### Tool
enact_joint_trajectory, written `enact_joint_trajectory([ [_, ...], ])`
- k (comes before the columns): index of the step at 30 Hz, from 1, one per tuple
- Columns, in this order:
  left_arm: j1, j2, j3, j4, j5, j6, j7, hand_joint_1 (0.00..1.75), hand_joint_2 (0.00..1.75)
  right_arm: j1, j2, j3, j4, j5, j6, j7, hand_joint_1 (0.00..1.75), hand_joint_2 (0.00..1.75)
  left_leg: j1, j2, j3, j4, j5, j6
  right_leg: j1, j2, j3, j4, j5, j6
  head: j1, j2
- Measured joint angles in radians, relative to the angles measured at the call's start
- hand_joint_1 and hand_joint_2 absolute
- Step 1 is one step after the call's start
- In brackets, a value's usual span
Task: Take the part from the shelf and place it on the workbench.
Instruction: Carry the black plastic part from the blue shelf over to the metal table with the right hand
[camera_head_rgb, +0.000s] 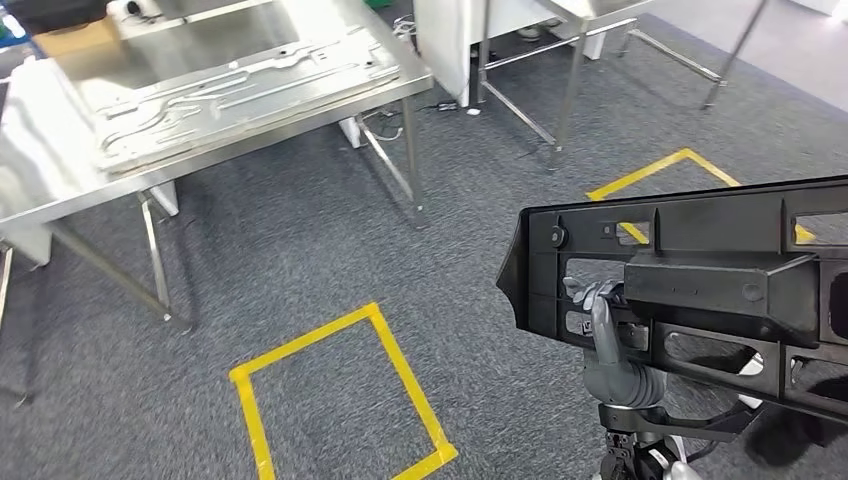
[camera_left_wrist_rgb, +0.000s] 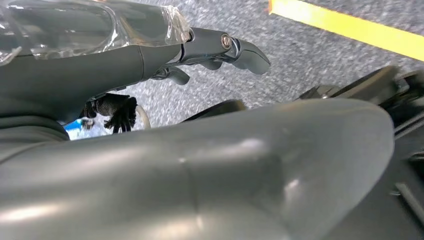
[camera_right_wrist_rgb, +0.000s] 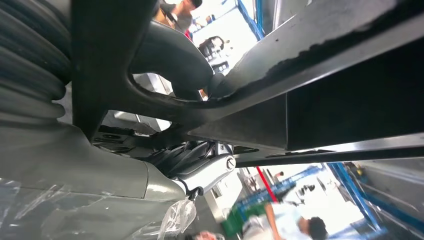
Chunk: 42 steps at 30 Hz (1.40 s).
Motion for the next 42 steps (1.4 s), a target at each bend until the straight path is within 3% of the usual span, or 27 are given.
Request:
enact_joint_trajectory([
  [1,0.001,0.000,0.000,0.000,0.000,0.000,0.000,0.00,0.00,0.000,0.000,0.000,0.000,0.000,0.000,0.000,1.75,1.75,0.000,0.003,0.010,-0.025,0.021,0.002,0.001,-0.013,0.002,0.000,-0.002,0.000,0.000,0.000],
  [2,0.001,0.000,0.000,0.000,0.000,0.000,-0.001,0.00,0.00,-0.001,0.000,0.000,0.000,0.000,0.000,0.001,1.75,1.75,-0.002,0.011,0.041,-0.090,0.054,0.005,0.001,-0.025,0.005,0.000,-0.004,0.001,0.000,0.000],
  [4,-0.001,0.000,0.000,0.000,0.000,0.001,-0.002,0.00,0.00,-0.003,0.000,0.000,0.000,0.000,0.000,0.001,1.75,1.75,-0.009,0.056,0.120,-0.248,0.116,0.014,0.004,-0.046,0.013,-0.001,-0.011,0.007,0.000,0.000],
  [5,-0.002,0.000,0.000,0.000,0.000,0.001,-0.003,0.00,0.00,-0.004,0.000,0.000,0.000,0.000,0.000,0.001,1.75,1.75,-0.014,0.072,0.144,-0.297,0.131,0.017,0.005,-0.055,0.017,-0.001,-0.014,0.012,-0.001,0.000],
  [6,-0.004,0.000,0.000,0.000,0.000,0.001,-0.003,0.00,0.00,-0.005,0.000,0.000,0.000,0.000,0.000,0.001,1.75,1.75,-0.018,0.080,0.153,-0.319,0.136,0.020,0.006,-0.064,0.019,-0.002,-0.017,0.017,-0.001,0.000],
  [8,-0.003,0.000,0.000,0.000,0.000,0.001,-0.003,0.00,0.00,-0.006,0.001,0.000,0.000,0.000,-0.001,0.002,1.75,1.75,-0.020,0.057,0.153,-0.322,0.138,0.026,0.006,-0.082,0.027,-0.007,-0.020,0.029,-0.002,0.000],
  [9,-0.002,0.000,0.000,0.000,0.000,0.001,-0.004,0.00,0.00,-0.007,0.001,0.000,0.000,0.000,-0.001,0.003,1.75,1.75,-0.018,0.044,0.158,-0.327,0.141,0.031,0.005,-0.074,0.031,-0.004,-0.026,0.035,-0.001,0.000],
  [11,-0.002,0.000,0.000,0.000,0.002,-0.001,-0.007,0.00,0.00,-0.011,0.001,-0.001,0.000,0.000,-0.002,0.004,1.75,1.75,-0.010,0.020,0.171,-0.336,0.145,0.042,0.002,-0.024,0.009,0.060,-0.067,0.043,-0.002,0.000],
  [13,-0.006,-0.001,0.000,0.000,0.006,-0.005,-0.018,0.00,0.00,-0.013,0.001,-0.001,0.000,-0.003,-0.006,0.006,1.75,1.75,-0.008,-0.005,0.172,-0.337,0.144,0.050,0.001,0.028,-0.062,0.202,-0.132,0.045,-0.002,0.000],
  [14,-0.007,-0.001,0.000,0.000,0.009,-0.008,-0.026,0.00,0.00,-0.012,0.001,-0.001,0.000,-0.005,-0.009,0.007,1.75,1.75,-0.008,-0.019,0.173,-0.337,0.144,0.051,0.002,0.035,-0.097,0.263,-0.151,0.046,-0.001,0.000],
  [15,-0.008,-0.001,0.000,0.000,0.012,-0.011,-0.032,0.00,0.00,-0.012,0.001,-0.001,0.000,-0.007,-0.012,0.008,1.75,1.75,-0.009,-0.034,0.173,-0.337,0.143,0.051,0.002,0.038,-0.118,0.292,-0.150,0.047,-0.001,0.000],
  [16,-0.007,-0.001,0.000,0.000,0.015,-0.013,-0.036,0.00,0.00,-0.012,0.001,-0.001,0.000,-0.008,-0.015,0.008,1.75,1.75,-0.009,-0.050,0.175,-0.336,0.143,0.051,0.002,0.039,-0.118,0.275,-0.126,0.046,-0.001,0.000],
  [17,-0.007,-0.001,0.000,0.000,0.017,-0.015,-0.038,0.00,0.00,-0.013,0.000,-0.002,0.000,-0.008,-0.018,0.009,1.75,1.75,-0.008,-0.065,0.177,-0.336,0.142,0.049,0.001,0.044,-0.097,0.220,-0.086,0.045,-0.001,0.000],
  [19,-0.007,-0.001,0.000,0.000,0.018,-0.016,-0.039,0.00,0.00,-0.015,0.001,-0.001,0.000,-0.008,-0.025,0.011,1.75,1.75,-0.007,-0.094,0.180,-0.333,0.138,0.043,-0.001,0.083,-0.032,0.066,-0.011,0.040,-0.001,0.000],
  [21,-0.006,-0.001,0.000,0.000,0.019,-0.017,-0.039,0.00,0.00,-0.016,0.001,-0.001,-0.001,-0.008,-0.036,0.015,1.75,1.75,-0.006,-0.114,0.175,-0.330,0.136,0.033,-0.001,0.111,0.001,-0.007,0.010,0.032,-0.002,0.000],
  [23,-0.001,-0.001,0.000,0.000,0.020,-0.017,-0.039,0.00,0.00,-0.015,0.001,-0.001,-0.002,-0.009,-0.048,0.018,1.75,1.75,-0.003,-0.130,0.168,-0.331,0.137,0.023,0.002,0.096,0.002,-0.011,0.009,0.020,-0.002,0.000],
  [25,0.005,0.000,0.000,0.000,0.021,-0.017,-0.040,0.00,0.00,-0.014,0.001,-0.001,-0.002,-0.010,-0.054,0.020,1.75,1.75,-0.004,-0.098,0.155,-0.308,0.122,0.011,0.000,0.073,0.005,-0.016,0.011,0.009,-0.003,0.000],
  [26,0.007,0.001,0.000,0.000,0.021,-0.017,-0.041,0.00,0.00,-0.013,0.001,-0.001,-0.002,-0.011,-0.056,0.020,1.75,1.75,-0.005,-0.068,0.134,-0.266,0.100,0.005,-0.001,0.061,0.008,-0.018,0.010,0.003,-0.004,0.000],
  [28,0.007,0.001,0.000,0.000,0.021,-0.017,-0.042,0.00,0.00,-0.010,0.001,-0.002,-0.002,-0.013,-0.057,0.020,1.75,1.75,-0.004,-0.011,0.061,-0.126,0.038,-0.006,0.000,0.035,0.011,-0.019,0.006,-0.003,-0.006,0.000],
  [30,0.007,0.001,0.000,0.000,0.021,-0.019,-0.040,0.00,0.00,-0.008,0.000,-0.002,-0.002,-0.015,-0.057,0.020,1.75,1.75,0.001,0.001,-0.003,-0.013,0.006,-0.011,0.001,0.008,0.014,-0.019,0.002,-0.004,-0.005,0.000],
  [31,0.009,0.001,0.000,0.000,0.021,-0.021,-0.039,0.00,0.00,-0.008,0.000,-0.002,-0.002,-0.016,-0.057,0.020,1.75,1.75,0.001,0.003,-0.008,-0.011,0.018,-0.011,0.001,-0.005,0.017,-0.019,-0.001,-0.004,-0.005,0.000],
  [33,0.011,0.001,0.000,0.000,0.021,-0.022,-0.035,0.00,0.00,-0.008,0.000,-0.002,-0.002,-0.019,-0.057,0.020,1.75,1.75,0.000,0.021,0.053,-0.137,0.087,-0.006,0.001,-0.030,0.027,-0.019,-0.009,0.000,-0.005,0.000],
  [35,0.010,0.001,0.000,0.000,0.021,-0.022,-0.033,0.00,0.00,-0.010,0.001,-0.002,-0.002,-0.021,-0.057,0.020,1.75,1.75,-0.008,0.060,0.128,-0.282,0.140,0.004,0.005,-0.051,0.039,-0.019,-0.018,0.008,-0.005,0.000],
  [36,0.009,0.002,0.000,0.000,0.021,-0.022,-0.032,0.00,0.00,-0.010,0.001,-0.002,-0.002,-0.022,-0.057,0.020,1.75,1.75,-0.012,0.073,0.145,-0.316,0.149,0.010,0.007,-0.059,0.043,-0.019,-0.022,0.013,-0.005,0.000],
  [38,0.008,0.002,0.000,0.000,0.020,-0.021,-0.032,0.00,0.00,-0.011,0.001,-0.002,-0.002,-0.026,-0.056,0.019,1.75,1.75,-0.017,0.061,0.146,-0.325,0.147,0.020,0.008,-0.077,0.050,-0.022,-0.029,0.024,-0.005,0.000],
  [40,0.012,0.002,0.000,0.000,0.019,-0.019,-0.031,0.00,0.00,-0.012,0.001,-0.002,-0.002,-0.039,-0.053,0.014,1.75,1.75,-0.011,0.040,0.154,-0.330,0.147,0.031,0.005,-0.060,0.053,-0.009,-0.044,0.035,-0.005,0.000],
  [42,0.013,0.003,0.000,0.000,0.019,-0.017,-0.031,0.00,0.00,-0.011,0.001,-0.002,-0.002,-0.058,-0.046,0.004,1.75,1.75,-0.005,0.025,0.165,-0.337,0.148,0.042,0.002,-0.004,0.013,0.079,-0.090,0.042,-0.005,0.000],
])
